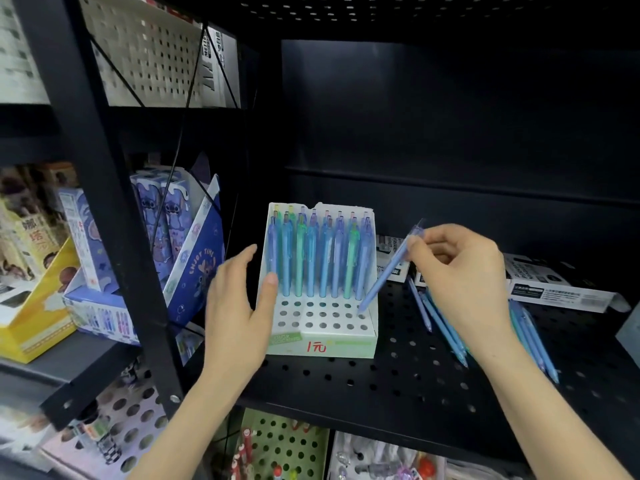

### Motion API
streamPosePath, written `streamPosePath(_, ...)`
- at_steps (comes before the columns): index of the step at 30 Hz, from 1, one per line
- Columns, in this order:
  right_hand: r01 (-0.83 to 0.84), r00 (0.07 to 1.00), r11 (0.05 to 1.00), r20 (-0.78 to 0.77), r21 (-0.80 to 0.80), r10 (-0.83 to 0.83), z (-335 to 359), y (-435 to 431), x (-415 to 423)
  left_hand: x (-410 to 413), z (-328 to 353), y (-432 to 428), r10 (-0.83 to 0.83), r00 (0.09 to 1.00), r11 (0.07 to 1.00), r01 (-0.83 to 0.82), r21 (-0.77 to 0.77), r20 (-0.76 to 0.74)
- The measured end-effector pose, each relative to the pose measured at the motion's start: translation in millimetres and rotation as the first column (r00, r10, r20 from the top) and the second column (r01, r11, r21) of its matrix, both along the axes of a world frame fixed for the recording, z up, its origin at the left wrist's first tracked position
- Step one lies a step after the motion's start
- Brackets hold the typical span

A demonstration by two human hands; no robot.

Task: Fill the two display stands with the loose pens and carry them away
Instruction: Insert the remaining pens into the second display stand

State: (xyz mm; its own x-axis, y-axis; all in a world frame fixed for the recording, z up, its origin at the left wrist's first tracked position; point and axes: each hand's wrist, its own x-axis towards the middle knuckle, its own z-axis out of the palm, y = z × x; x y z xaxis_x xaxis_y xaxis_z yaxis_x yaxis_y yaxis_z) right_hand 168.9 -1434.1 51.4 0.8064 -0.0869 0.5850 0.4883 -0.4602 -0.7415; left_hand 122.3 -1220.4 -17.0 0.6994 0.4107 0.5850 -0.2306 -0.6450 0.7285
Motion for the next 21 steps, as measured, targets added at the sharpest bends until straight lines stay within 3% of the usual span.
streamPosePath(7,0.088,0.993,0.986,0.086,-0.142,-0.076,2,9,4,8,-13,-8,-0.161,0.975,0.987,0.162,-0.005,-0.151)
streamPosePath(21,0.072,0.997,0.885,0.001,-0.461,-0.081,-7,34,18,11,-19,-9,-0.064,0.977,0.981,0.099,0.166,-0.205)
